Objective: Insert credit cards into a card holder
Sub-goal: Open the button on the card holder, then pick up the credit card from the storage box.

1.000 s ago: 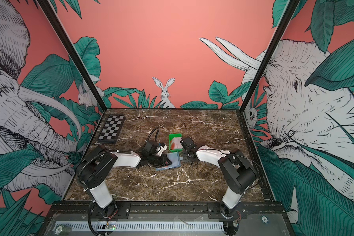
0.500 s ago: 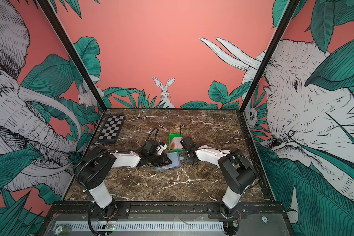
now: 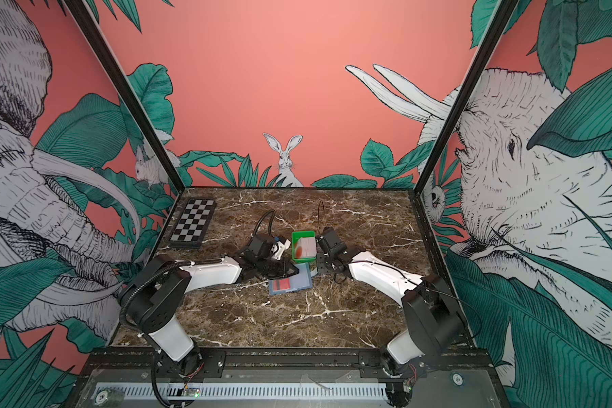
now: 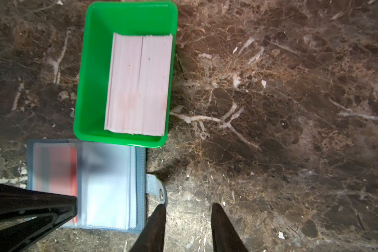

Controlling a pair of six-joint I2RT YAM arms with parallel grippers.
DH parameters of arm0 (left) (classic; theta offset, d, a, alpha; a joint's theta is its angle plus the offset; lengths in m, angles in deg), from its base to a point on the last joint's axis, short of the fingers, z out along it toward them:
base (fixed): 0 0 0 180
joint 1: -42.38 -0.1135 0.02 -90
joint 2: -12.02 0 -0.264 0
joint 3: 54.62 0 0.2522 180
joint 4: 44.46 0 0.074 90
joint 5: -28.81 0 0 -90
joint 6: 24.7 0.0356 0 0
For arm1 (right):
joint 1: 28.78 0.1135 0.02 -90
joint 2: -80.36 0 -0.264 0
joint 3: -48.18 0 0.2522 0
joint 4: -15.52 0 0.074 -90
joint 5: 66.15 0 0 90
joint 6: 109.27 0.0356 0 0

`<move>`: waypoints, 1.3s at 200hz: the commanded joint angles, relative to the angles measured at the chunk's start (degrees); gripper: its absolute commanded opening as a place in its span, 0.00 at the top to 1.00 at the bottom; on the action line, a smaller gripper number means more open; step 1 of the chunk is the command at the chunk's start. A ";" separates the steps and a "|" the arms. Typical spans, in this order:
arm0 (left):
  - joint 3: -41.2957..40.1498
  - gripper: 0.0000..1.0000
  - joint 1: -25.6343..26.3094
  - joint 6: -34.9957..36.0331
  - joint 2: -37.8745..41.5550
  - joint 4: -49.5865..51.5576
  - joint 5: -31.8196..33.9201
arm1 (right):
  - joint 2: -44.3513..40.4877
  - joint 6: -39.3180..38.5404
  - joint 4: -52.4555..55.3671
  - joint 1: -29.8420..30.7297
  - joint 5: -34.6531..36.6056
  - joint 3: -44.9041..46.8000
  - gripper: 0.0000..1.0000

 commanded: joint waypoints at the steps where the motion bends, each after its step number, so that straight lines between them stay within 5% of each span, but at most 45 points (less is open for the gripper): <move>1: 2.68 0.92 -0.65 2.85 2.39 3.29 1.50 | 1.32 0.24 -0.03 0.25 -1.12 -3.73 0.64; 79: 2.78 0.87 -5.39 3.35 4.56 3.82 0.75 | 13.14 -0.53 0.21 0.25 -5.00 -15.06 0.29; 140: 2.09 0.87 -6.39 4.49 5.92 3.91 0.84 | 19.58 -1.42 1.62 0.25 -4.73 -20.97 0.15; 260: 2.88 0.86 -6.37 4.12 4.25 3.14 0.40 | 25.45 -0.69 0.25 -0.12 -3.76 -21.88 0.13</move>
